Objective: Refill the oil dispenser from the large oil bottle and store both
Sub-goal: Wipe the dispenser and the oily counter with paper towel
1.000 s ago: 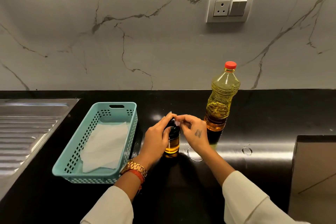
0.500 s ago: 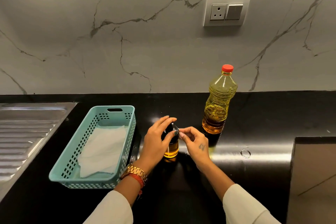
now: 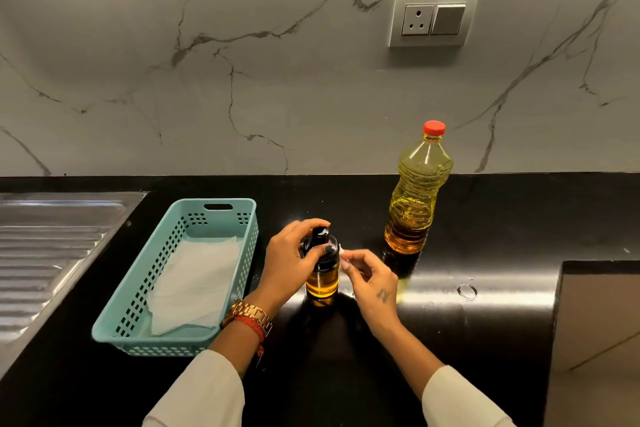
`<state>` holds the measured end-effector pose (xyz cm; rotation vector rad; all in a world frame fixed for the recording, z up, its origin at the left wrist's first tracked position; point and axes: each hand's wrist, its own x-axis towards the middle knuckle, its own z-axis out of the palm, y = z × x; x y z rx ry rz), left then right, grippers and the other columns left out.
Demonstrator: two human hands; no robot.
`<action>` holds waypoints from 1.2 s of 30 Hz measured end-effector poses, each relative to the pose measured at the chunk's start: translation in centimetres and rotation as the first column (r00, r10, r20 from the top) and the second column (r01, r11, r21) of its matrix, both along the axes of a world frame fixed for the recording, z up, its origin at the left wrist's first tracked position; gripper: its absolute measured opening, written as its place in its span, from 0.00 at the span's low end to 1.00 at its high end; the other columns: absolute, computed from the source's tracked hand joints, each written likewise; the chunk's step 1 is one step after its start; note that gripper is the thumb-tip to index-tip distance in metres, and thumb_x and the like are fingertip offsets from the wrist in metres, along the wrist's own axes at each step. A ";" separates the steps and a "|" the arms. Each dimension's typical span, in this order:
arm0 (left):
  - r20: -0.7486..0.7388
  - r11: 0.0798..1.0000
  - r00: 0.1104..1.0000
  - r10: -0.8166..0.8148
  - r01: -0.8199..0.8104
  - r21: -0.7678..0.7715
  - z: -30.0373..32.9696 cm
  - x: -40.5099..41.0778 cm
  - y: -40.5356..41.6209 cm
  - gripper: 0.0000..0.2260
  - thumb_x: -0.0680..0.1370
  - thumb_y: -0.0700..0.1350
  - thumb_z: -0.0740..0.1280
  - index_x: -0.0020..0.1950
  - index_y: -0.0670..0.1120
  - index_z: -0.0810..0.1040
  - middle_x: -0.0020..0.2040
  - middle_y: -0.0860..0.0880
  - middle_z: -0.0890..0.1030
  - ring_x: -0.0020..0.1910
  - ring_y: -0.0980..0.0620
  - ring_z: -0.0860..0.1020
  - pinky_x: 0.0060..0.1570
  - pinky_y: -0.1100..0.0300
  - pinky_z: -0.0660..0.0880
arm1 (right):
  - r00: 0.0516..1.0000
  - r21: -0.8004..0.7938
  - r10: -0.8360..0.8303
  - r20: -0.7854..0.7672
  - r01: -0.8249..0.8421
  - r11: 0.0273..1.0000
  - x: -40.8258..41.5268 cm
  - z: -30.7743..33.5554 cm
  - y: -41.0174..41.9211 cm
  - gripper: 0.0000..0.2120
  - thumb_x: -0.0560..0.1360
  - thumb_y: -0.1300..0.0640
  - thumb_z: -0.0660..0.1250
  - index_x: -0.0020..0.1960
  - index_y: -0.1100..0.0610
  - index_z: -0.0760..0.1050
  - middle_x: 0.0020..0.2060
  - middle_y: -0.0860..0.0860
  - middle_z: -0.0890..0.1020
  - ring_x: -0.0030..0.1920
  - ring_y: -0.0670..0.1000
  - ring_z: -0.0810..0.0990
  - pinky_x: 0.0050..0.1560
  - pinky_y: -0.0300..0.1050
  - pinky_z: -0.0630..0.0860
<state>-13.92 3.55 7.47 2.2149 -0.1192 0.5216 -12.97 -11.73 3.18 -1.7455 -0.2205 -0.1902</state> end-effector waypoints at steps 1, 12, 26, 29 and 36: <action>-0.003 1.000 1.000 -0.001 0.001 0.013 0.1 0.0 0.0 0.17 0.72 0.39 0.71 0.58 0.54 0.77 0.50 0.55 0.78 0.50 0.60 0.75 0.50 0.60 0.77 | 1.000 -0.027 0.002 -0.016 -0.002 1.000 0.8 0.3 0.1 0.06 0.72 0.63 0.69 0.46 0.54 0.81 0.41 0.46 0.84 0.44 0.42 0.81 0.45 0.38 0.78; -0.043 0.998 0.998 -0.044 0.046 0.049 0.2 -0.2 0.2 0.21 0.74 0.37 0.67 0.63 0.55 0.74 0.51 0.51 0.81 0.50 0.57 0.77 0.51 0.61 0.77 | 0.987 0.004 0.012 0.159 -0.013 1.000 0.3 1.9 0.2 0.07 0.71 0.65 0.69 0.47 0.57 0.82 0.44 0.48 0.84 0.48 0.41 0.81 0.49 0.36 0.78; -0.017 0.994 0.994 0.108 -0.108 -0.016 0.0 -0.2 -1.3 0.18 0.73 0.42 0.71 0.60 0.57 0.76 0.44 0.52 0.75 0.43 0.59 0.73 0.43 0.68 0.71 | 0.992 -0.178 0.057 0.111 -0.037 0.983 2.9 2.2 0.8 0.12 0.74 0.67 0.65 0.54 0.56 0.80 0.49 0.51 0.83 0.51 0.43 0.79 0.53 0.36 0.76; -0.024 0.998 0.998 0.063 -0.064 -0.027 0.0 -0.2 -0.8 0.17 0.72 0.42 0.71 0.59 0.57 0.77 0.43 0.53 0.76 0.43 0.59 0.75 0.43 0.67 0.73 | 0.988 -0.091 0.040 0.150 -0.026 0.996 1.4 1.7 0.1 0.12 0.72 0.67 0.67 0.51 0.55 0.82 0.47 0.47 0.84 0.49 0.41 0.80 0.50 0.33 0.76; -0.049 1.000 0.999 -0.013 0.013 0.001 0.5 0.0 0.2 0.21 0.72 0.40 0.71 0.56 0.64 0.74 0.44 0.54 0.77 0.47 0.60 0.76 0.47 0.64 0.76 | 0.971 0.041 0.067 -0.231 -0.059 0.997 1.6 0.2 0.2 0.12 0.72 0.66 0.68 0.49 0.51 0.81 0.43 0.46 0.84 0.48 0.44 0.81 0.47 0.33 0.76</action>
